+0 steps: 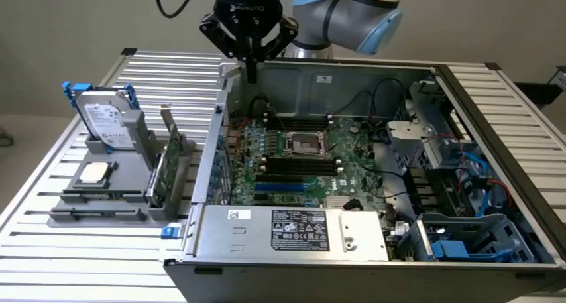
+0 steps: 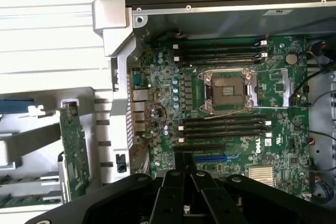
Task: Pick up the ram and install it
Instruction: 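Reach for the ram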
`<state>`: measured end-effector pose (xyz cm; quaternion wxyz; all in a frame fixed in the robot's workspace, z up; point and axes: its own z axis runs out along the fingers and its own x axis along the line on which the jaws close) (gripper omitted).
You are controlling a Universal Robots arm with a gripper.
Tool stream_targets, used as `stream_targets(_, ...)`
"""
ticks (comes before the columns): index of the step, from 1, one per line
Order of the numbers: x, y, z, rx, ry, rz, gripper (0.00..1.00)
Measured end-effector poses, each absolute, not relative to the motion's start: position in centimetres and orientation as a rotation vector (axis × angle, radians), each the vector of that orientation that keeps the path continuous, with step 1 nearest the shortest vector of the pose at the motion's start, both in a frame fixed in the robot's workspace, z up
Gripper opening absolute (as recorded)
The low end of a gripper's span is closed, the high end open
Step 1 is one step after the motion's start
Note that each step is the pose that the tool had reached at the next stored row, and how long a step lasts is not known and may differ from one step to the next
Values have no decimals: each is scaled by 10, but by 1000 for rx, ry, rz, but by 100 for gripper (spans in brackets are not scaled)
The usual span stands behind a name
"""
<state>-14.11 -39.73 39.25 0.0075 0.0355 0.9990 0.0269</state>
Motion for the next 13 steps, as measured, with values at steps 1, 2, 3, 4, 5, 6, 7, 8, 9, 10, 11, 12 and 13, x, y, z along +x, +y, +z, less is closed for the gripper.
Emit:
stream_targets(1,-145,-397,392,111,3127,84,11)
stream_targets(2,-149,-397,392,112,3132,84,11)
stream_targets(3,-153,-397,392,112,3138,84,11)
stream_targets(4,-157,-396,392,113,3143,84,11)
stream_targets(5,-161,-396,392,113,3150,83,11)
stream_targets(6,-164,-396,392,113,3156,83,11)
stream_targets(7,-168,-396,392,114,3162,83,11)
stream_targets(8,-172,-395,392,115,3168,83,11)
stream_targets(9,-176,-395,392,115,3174,83,11)
stream_targets(10,-180,-395,391,115,3179,83,11)
stream_targets(11,-185,-395,391,115,3181,82,11)
stream_targets(12,-189,-395,391,116,3182,82,11)
stream_targets(13,-194,-395,390,116,3182,82,11)
